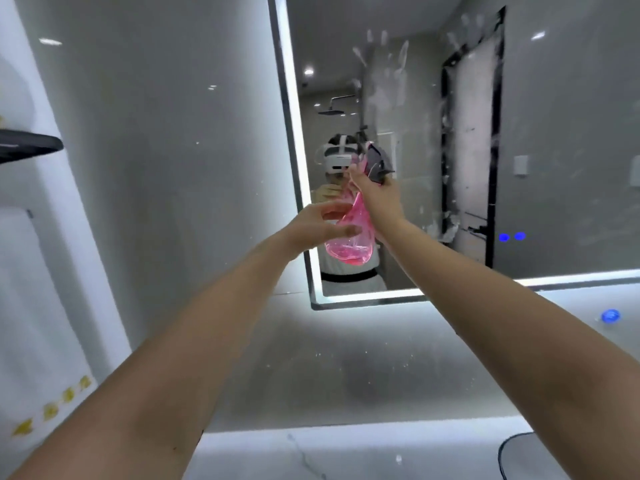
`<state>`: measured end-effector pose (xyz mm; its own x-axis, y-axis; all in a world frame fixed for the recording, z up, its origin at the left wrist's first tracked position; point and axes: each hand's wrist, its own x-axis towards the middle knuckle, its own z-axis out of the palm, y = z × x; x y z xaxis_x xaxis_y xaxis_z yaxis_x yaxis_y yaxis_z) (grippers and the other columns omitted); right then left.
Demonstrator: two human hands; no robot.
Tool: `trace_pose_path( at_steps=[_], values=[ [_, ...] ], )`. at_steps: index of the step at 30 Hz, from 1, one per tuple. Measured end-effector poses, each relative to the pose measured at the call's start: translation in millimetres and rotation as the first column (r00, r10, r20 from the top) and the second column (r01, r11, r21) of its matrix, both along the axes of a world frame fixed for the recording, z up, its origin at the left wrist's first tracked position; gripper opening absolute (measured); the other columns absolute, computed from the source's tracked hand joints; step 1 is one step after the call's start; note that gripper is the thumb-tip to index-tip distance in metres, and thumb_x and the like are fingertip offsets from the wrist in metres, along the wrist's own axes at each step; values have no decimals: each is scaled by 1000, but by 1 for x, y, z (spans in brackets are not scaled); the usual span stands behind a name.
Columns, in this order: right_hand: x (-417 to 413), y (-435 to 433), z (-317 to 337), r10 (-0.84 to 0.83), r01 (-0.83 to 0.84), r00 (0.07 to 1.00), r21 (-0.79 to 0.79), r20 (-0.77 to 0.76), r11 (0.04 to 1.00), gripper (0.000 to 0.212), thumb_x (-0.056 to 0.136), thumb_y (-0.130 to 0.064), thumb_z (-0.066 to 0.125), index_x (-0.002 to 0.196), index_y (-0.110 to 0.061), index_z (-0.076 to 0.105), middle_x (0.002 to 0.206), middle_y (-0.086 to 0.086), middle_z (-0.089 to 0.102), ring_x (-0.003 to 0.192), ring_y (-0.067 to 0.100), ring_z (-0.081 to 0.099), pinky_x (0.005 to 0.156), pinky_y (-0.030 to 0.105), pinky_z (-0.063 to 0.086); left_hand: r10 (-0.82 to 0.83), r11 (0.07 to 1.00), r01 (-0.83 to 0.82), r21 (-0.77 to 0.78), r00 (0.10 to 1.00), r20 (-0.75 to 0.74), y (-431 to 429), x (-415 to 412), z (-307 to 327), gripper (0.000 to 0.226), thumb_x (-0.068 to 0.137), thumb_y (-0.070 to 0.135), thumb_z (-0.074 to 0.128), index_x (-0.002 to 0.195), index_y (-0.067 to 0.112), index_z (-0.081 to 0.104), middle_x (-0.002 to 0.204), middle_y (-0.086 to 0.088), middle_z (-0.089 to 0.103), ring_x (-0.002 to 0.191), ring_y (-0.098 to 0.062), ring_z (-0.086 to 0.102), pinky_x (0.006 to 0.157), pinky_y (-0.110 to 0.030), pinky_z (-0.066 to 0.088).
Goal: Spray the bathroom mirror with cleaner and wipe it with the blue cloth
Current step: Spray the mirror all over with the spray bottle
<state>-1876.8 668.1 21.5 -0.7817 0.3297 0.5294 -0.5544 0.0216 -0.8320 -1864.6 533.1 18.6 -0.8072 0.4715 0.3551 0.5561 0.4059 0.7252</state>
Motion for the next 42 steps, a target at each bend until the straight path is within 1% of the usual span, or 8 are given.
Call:
trace_pose_path(
  at_steps=[3, 7, 12, 15, 20, 32, 38, 42],
  values=[
    [-19, 12, 4, -47, 44, 999, 87, 28, 995, 62, 57, -74, 62, 95, -26, 69, 94, -3, 73, 95, 21, 67, 93, 48, 49, -58, 998, 57, 30, 998, 29, 2, -8, 0, 57, 75, 27, 75, 128, 19, 55, 110, 9, 62, 106, -11, 58, 95, -29, 46],
    [5, 3, 21, -48, 45, 999, 154, 18, 987, 39, 83, -43, 67, 98, -6, 67, 100, 11, 72, 90, 21, 67, 92, 38, 50, -92, 991, 87, 100, 995, 49, 5, -15, 2, 58, 74, 28, 76, 128, 20, 55, 111, 7, 62, 105, -12, 59, 91, -32, 50],
    [-2, 8, 37, -36, 40, 999, 117, -31, 992, 50, 83, -38, 69, 103, 8, 63, 105, 25, 67, 98, 34, 66, 88, 41, 53, -99, 991, 94, 100, 994, 49, 13, -17, 15, 57, 79, 27, 72, 132, 18, 51, 118, 0, 62, 102, -18, 62, 89, -33, 50],
    [-16, 9, 44, -21, 25, 999, 129, -34, 991, 63, 64, -53, 73, 93, 1, 65, 103, 30, 65, 99, 43, 63, 89, 55, 51, -90, 987, 80, 142, 994, 69, 14, -20, 19, 55, 82, 24, 70, 132, 17, 50, 118, -4, 63, 103, -23, 63, 93, -36, 50],
    [-22, 5, 53, -9, 13, 1000, 206, -21, 978, 14, 72, -44, 70, 67, -32, 73, 91, 13, 73, 94, 32, 68, 88, 54, 52, -92, 980, 73, 185, 991, 99, 14, -25, 22, 49, 84, 21, 67, 131, 16, 50, 117, -8, 63, 106, -28, 62, 95, -40, 50],
    [-61, -2, 56, -55, 68, 996, 175, -75, 982, 47, 52, -59, 57, 77, -20, 64, 80, 5, 70, 86, 29, 68, 85, 51, 53, -46, 987, 37, 157, 997, 58, 0, -31, 29, 52, 82, 23, 70, 131, 22, 51, 118, 1, 62, 95, -13, 63, 87, -29, 50],
    [-45, -13, 57, -131, 144, 988, 180, -79, 973, 16, 72, -29, 61, 75, -14, 63, 84, 15, 69, 87, 32, 66, 86, 51, 52, -22, 988, 13, 154, 998, 60, -3, -32, 31, 52, 81, 22, 71, 130, 23, 51, 119, 3, 61, 105, -16, 60, 92, -32, 48],
    [-45, -14, 57, -140, 152, 986, 129, -93, 980, 29, 64, -31, 59, 80, -8, 64, 81, 17, 67, 82, 35, 65, 83, 52, 52, -19, 988, 12, 157, 999, 43, -5, -33, 33, 50, 82, 18, 70, 128, 23, 53, 117, 4, 61, 105, -15, 59, 88, -28, 49]
  ],
)
